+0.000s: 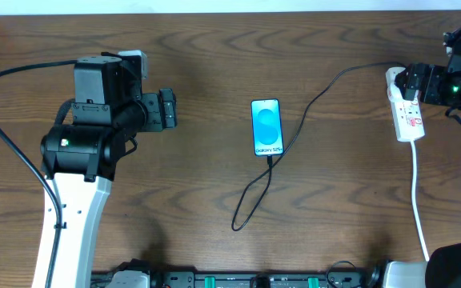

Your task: Plug charger to phone and switch on socket

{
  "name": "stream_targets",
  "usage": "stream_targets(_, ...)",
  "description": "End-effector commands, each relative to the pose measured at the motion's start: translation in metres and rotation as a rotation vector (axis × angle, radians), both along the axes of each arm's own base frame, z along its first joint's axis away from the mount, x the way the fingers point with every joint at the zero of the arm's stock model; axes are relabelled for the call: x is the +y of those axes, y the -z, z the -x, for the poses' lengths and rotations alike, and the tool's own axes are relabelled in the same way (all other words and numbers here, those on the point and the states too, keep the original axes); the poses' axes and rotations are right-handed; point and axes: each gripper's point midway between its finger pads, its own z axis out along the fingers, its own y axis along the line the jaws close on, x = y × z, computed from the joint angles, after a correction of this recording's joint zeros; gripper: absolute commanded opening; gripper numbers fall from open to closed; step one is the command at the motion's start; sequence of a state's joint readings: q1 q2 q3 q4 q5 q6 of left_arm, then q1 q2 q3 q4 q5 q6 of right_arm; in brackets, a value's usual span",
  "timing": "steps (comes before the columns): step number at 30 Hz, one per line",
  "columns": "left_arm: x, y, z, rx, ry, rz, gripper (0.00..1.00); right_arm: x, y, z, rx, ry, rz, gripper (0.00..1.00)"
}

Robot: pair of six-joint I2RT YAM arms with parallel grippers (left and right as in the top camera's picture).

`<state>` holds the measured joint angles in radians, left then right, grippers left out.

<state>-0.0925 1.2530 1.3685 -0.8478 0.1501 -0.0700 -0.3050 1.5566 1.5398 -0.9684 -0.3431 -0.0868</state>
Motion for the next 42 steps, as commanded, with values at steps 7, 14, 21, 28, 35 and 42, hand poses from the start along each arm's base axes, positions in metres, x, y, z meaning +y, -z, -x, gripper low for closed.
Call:
stream_targets(7,0.017,-0.030,0.013,-0.233,-0.058,-0.048,0.90,0.002,-0.010,-0.001,-0.022,0.004,0.001,0.99)
stream_targets(14,0.032,-0.038,0.026,-0.487,-0.110,-0.030,0.90,0.002,-0.010,-0.001,-0.022,0.004,0.001,0.99)
stream_targets(21,0.043,-0.041,0.052,-0.809,-0.146,-0.003,0.89,0.002,-0.010,-0.001,-0.022,0.005,0.001,0.99)
stream_targets(28,0.052,-0.042,0.087,-1.094,-0.181,-0.001,0.90,0.002,-0.010,-0.001,-0.022,0.004,0.001,0.99)
stream_targets(35,0.055,-0.032,0.114,-1.277,-0.196,0.000,0.90,0.002,-0.010,-0.001,-0.022,0.004,0.001,0.99)
stream_targets(42,0.055,-0.009,0.116,-1.274,-0.196,-0.001,0.90,0.002,-0.010,-0.001,-0.022,0.005,0.001,0.99)
